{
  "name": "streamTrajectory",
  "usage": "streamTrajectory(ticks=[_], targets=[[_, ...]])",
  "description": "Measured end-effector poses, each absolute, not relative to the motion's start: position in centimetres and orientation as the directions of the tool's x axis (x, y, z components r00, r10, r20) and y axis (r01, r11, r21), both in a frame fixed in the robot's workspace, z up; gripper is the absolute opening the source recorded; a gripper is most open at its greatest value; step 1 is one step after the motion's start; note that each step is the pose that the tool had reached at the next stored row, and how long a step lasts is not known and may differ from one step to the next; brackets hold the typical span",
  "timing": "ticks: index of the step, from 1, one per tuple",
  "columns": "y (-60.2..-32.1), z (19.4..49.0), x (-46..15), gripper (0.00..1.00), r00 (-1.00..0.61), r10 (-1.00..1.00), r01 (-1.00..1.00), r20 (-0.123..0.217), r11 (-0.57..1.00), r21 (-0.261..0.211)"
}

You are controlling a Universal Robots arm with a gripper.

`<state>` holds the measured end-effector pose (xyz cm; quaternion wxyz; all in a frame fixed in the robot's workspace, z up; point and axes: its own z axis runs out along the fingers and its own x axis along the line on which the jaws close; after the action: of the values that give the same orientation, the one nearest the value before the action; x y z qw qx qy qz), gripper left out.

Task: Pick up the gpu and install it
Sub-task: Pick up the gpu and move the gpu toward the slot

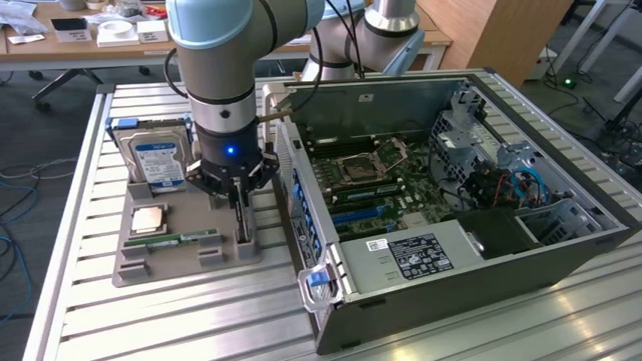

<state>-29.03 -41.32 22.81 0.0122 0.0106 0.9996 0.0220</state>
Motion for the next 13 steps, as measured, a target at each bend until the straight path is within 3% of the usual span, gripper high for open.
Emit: streamTrajectory(ticks=[13], targets=[[-41.3,24.0,-29.0,0.26,-0.999,0.022,0.02,-0.024,0.999,0.044]])
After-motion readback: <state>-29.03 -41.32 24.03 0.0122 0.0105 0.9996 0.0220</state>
